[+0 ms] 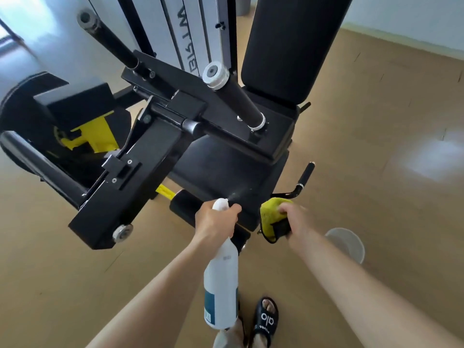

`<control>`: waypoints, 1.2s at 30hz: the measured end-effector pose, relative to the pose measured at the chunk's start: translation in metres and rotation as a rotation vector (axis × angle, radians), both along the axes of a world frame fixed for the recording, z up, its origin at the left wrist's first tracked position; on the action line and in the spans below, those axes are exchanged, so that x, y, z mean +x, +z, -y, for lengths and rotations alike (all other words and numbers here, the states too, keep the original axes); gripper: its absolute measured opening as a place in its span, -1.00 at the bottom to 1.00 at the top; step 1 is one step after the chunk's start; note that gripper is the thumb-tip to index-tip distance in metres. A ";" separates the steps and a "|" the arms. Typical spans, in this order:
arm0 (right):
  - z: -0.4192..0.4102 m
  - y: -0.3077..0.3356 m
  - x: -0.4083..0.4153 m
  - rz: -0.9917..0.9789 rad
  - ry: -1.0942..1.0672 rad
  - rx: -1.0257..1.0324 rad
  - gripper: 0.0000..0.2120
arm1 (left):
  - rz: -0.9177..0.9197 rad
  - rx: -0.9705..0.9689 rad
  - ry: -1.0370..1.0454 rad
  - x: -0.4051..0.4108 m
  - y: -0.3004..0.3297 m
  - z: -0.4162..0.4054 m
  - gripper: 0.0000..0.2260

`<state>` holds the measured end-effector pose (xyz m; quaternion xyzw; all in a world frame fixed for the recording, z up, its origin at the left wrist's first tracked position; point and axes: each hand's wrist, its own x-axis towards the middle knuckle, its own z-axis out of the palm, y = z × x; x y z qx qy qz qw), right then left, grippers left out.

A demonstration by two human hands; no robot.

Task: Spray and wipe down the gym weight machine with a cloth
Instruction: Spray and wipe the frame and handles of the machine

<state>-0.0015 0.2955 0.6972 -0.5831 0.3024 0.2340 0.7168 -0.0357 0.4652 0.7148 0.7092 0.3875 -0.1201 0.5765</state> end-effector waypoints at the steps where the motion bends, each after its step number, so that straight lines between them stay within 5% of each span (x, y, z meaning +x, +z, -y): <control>1: 0.000 0.000 0.002 0.001 -0.004 0.000 -0.67 | -0.002 -0.007 0.013 0.002 -0.001 0.000 -0.63; 10: 0.003 -0.024 0.030 -0.113 -0.130 -0.008 -0.71 | -0.015 0.068 -0.014 0.022 0.000 -0.007 -0.58; 15: 0.002 -0.027 0.047 -0.135 -0.129 -0.016 -0.38 | -0.030 0.053 0.003 0.035 0.005 -0.010 -0.66; 19: 0.006 -0.021 0.056 -0.128 -0.164 -0.022 -0.50 | -0.027 0.091 -0.058 0.044 0.005 -0.005 -0.59; 25: 0.040 -0.026 0.078 -0.116 -0.164 -0.024 -0.32 | -0.007 0.025 -0.039 0.061 0.004 0.025 -0.84; 31: 0.091 -0.014 0.114 -0.044 -0.068 0.044 -0.69 | -0.036 0.081 0.004 0.084 -0.004 0.083 -0.80; 36: 0.139 -0.010 0.154 -0.016 -0.006 0.083 -0.75 | -0.036 0.105 0.113 0.109 -0.009 0.146 -0.70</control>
